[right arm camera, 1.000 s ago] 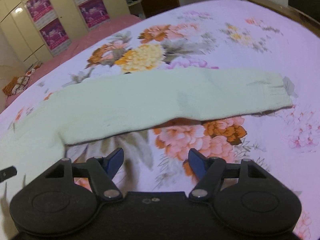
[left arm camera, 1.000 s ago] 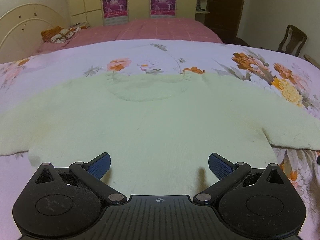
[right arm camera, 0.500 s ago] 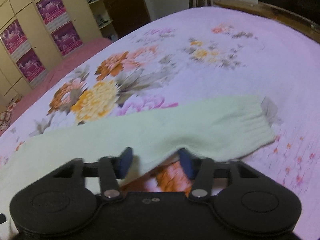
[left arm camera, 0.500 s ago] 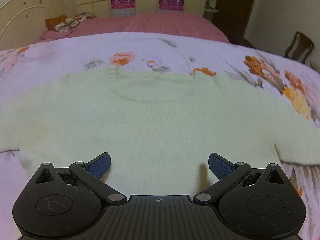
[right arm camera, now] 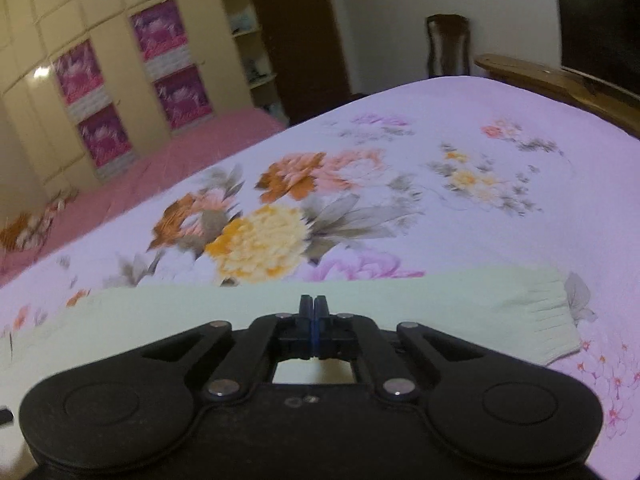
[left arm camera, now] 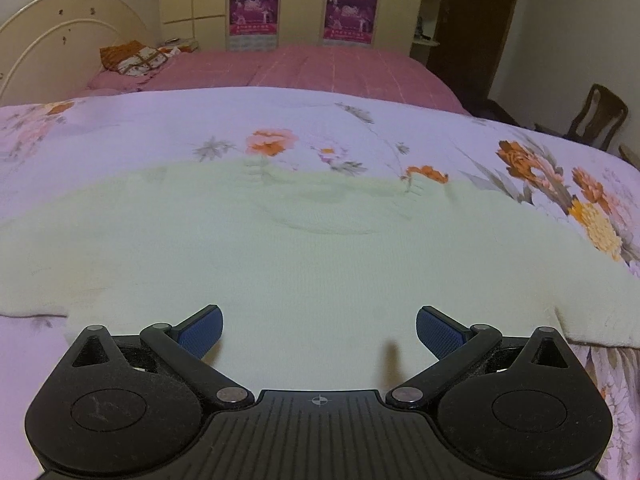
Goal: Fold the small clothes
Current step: 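Carry the sleeve with the right gripper across the sweater body and release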
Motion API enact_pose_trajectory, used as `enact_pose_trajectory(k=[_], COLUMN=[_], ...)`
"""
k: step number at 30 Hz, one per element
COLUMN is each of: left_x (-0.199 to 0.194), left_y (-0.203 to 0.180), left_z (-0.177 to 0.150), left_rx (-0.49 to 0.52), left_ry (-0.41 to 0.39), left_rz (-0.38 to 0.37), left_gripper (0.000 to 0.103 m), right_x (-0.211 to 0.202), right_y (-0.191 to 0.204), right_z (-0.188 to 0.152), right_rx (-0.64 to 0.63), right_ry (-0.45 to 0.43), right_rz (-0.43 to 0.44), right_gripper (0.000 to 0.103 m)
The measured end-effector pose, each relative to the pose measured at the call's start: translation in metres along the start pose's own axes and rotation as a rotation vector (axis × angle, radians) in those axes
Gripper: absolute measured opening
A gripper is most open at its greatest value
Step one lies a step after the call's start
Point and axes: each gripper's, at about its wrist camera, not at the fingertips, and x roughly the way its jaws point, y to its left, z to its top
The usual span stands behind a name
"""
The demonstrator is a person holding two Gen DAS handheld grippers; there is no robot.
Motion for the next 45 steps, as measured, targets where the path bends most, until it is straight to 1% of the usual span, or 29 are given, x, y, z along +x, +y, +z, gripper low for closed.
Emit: enact_pose_trajectory(k=[1, 2, 3, 5, 8, 10, 14, 16, 17, 18, 19, 20, 21, 23, 25, 28, 30, 33, 36, 38, 40, 43, 44, 45], left_x=[0.0, -0.001, 0.0, 0.0, 0.001, 0.001, 0.002, 0.004, 0.004, 0.005, 0.005, 0.006, 0.006, 0.006, 0.005, 0.002, -0.002, -0.009, -0.016, -0.018, -0.019, -0.018, -0.016, -0.015], left_y=[0.002, 0.005, 0.007, 0.012, 0.016, 0.017, 0.02, 0.02, 0.02, 0.019, 0.019, 0.019, 0.019, 0.019, 0.02, 0.028, 0.037, 0.053, 0.075, 0.092, 0.108, 0.13, 0.135, 0.14], left_z=[-0.001, -0.001, -0.002, -0.003, -0.004, -0.004, -0.003, -0.004, -0.004, -0.005, -0.005, -0.005, -0.005, -0.006, -0.006, -0.004, -0.001, 0.005, 0.008, 0.01, 0.01, 0.009, 0.008, 0.006], left_rx=[0.002, 0.004, 0.003, -0.005, -0.009, -0.009, -0.029, -0.036, -0.037, -0.039, -0.046, -0.054, -0.061, -0.067, -0.064, -0.08, -0.103, -0.125, -0.148, -0.17, -0.189, -0.218, -0.223, -0.227], left_ry=[0.001, 0.001, 0.002, 0.009, 0.013, 0.01, 0.01, 0.016, 0.016, 0.014, 0.014, 0.017, 0.019, 0.019, 0.018, 0.014, 0.003, -0.02, -0.04, -0.047, -0.048, -0.048, -0.048, -0.046], left_rz=[0.0, 0.004, 0.006, 0.005, 0.009, 0.014, 0.021, 0.018, 0.018, 0.02, 0.021, 0.02, 0.018, 0.017, 0.02, 0.017, 0.014, 0.018, 0.028, 0.039, 0.049, 0.057, 0.061, 0.063], left_gripper=[0.103, 0.103, 0.103, 0.103, 0.103, 0.103, 0.103, 0.103, 0.103, 0.103, 0.103, 0.103, 0.103, 0.103, 0.103, 0.103, 0.103, 0.103, 0.103, 0.103, 0.103, 0.103, 0.103, 0.103], right_x=[-0.001, -0.001, -0.003, -0.005, -0.002, 0.004, 0.013, 0.016, 0.017, 0.019, 0.022, 0.025, 0.028, 0.028, 0.022, 0.014, 0.009, 0.002, 0.002, 0.005, 0.008, 0.016, 0.019, 0.021], right_y=[-0.004, -0.01, -0.013, -0.022, -0.032, -0.038, -0.041, -0.043, -0.044, -0.044, -0.046, -0.048, -0.05, -0.049, -0.04, -0.014, 0.014, 0.068, 0.134, 0.181, 0.221, 0.277, 0.292, 0.307], right_z=[-0.003, -0.007, -0.011, -0.018, -0.026, -0.027, -0.021, -0.02, -0.021, -0.02, -0.018, -0.016, -0.014, -0.011, -0.009, -0.004, 0.001, 0.002, -0.009, -0.026, -0.046, -0.083, -0.094, -0.107], right_rx=[0.032, 0.059, 0.074, 0.094, 0.131, 0.175, 0.186, 0.19, 0.177, 0.165, 0.167, 0.176, 0.186, 0.194, 0.165, 0.1, 0.042, -0.076, -0.202, -0.305, -0.4, -0.561, -0.62, -0.692], right_ry=[0.02, 0.035, 0.044, 0.069, 0.101, 0.101, 0.052, 0.026, 0.014, 0.002, -0.008, -0.014, -0.019, -0.033, -0.071, -0.112, -0.13, -0.157, -0.143, -0.109, -0.081, -0.013, 0.012, 0.035], right_rz=[0.001, -0.009, -0.028, -0.06, -0.081, -0.076, -0.092, -0.095, -0.106, -0.122, -0.129, -0.129, -0.122, -0.105, -0.084, -0.018, 0.045, 0.139, 0.24, 0.308, 0.355, 0.418, 0.423, 0.421], right_gripper=[0.025, 0.043, 0.054, 0.055, 0.053, 0.051, 0.051, 0.05, 0.043, 0.033, 0.028, 0.019, 0.013, 0.01, 0.009, 0.009, 0.009, 0.009, 0.009, 0.009, 0.009, 0.009, 0.012, 0.02])
